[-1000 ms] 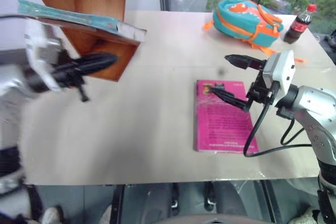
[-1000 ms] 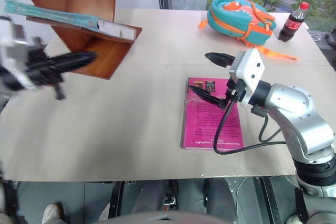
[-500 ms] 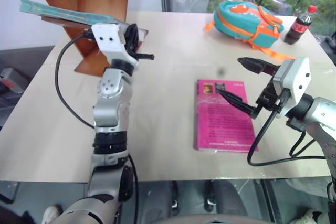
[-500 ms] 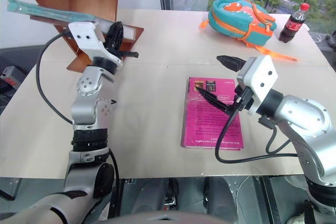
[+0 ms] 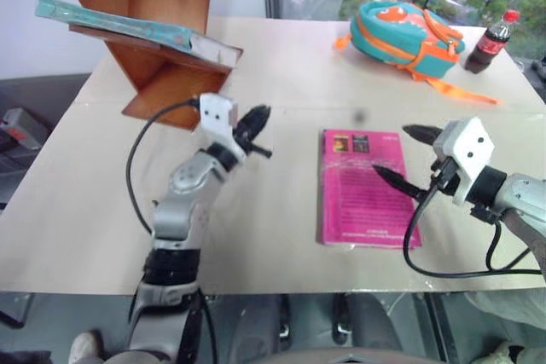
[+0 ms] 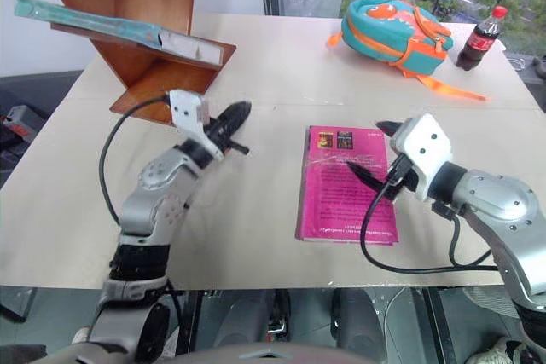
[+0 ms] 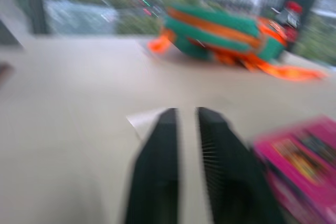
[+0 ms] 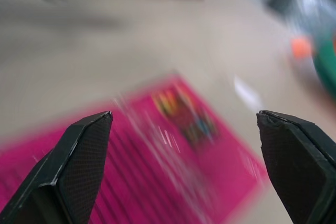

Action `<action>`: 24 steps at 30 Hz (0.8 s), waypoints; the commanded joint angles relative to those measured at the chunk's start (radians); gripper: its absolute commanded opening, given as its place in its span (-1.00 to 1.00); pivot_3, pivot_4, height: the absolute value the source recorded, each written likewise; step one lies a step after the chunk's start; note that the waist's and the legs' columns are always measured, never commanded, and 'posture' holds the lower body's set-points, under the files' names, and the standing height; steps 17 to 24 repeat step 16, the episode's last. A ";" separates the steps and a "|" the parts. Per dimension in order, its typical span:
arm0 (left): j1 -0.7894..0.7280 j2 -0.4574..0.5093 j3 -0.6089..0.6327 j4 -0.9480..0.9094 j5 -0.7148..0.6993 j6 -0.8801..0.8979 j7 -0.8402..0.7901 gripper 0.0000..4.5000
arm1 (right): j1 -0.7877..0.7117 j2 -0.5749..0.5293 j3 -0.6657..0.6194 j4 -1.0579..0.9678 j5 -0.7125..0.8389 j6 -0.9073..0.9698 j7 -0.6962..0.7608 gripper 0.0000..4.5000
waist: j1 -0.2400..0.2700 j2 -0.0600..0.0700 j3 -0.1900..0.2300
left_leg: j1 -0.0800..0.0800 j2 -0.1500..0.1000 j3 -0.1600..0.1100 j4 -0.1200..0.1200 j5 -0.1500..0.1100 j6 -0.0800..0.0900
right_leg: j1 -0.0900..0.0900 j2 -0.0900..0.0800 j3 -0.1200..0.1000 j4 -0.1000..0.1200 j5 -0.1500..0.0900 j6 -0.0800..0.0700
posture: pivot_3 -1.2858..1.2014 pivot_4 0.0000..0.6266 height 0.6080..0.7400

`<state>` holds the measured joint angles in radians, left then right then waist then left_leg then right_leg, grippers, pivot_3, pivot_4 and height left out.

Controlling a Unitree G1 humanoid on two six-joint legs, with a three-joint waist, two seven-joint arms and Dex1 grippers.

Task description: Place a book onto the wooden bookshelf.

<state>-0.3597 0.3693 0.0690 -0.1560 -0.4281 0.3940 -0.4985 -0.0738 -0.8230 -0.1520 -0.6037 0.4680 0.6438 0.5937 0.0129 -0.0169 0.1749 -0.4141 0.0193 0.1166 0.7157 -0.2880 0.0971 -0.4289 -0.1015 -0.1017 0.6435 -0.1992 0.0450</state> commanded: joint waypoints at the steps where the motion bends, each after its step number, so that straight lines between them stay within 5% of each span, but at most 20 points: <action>1: 0.074 0.080 0.061 -0.109 -0.079 0.053 -0.089 0.03 | 0.094 -0.037 -0.099 0.005 -0.029 -0.054 0.059 1.00 | 0.000 0.001 0.000 | 0.000 0.000 0.000 0.000 0.000 0.000 | 0.000 0.000 0.000 0.000 0.000 0.000 | 0.03 -0.52 1.00; 6: 0.266 0.266 0.204 -0.195 -0.187 0.138 -0.230 0.99 | 0.335 -0.068 -0.315 0.039 -0.056 -0.104 0.161 1.00 | 0.001 0.001 0.000 | -0.001 0.000 0.000 -0.001 0.000 0.000 | -0.001 0.000 0.001 -0.001 0.000 0.000 | 0.03 -0.52 1.00; 13: 0.507 0.405 0.335 -0.247 -0.173 0.093 -0.360 0.99 | 0.463 -0.061 -0.488 0.040 -0.047 -0.118 0.250 1.00 | 0.001 0.004 -0.001 | 0.000 0.001 0.000 -0.002 -0.004 -0.005 | -0.002 -0.005 0.004 -0.002 -0.005 0.000 | 0.03 -0.52 1.00; 24: 0.525 0.417 0.350 -0.245 -0.187 0.092 -0.390 0.99 | 0.466 -0.061 -0.493 0.040 -0.045 -0.115 0.265 1.00 | 0.002 0.005 -0.001 | 0.000 0.002 -0.002 -0.002 -0.003 -0.006 | -0.002 -0.006 0.004 -0.002 -0.004 -0.001 | 0.03 -0.52 1.00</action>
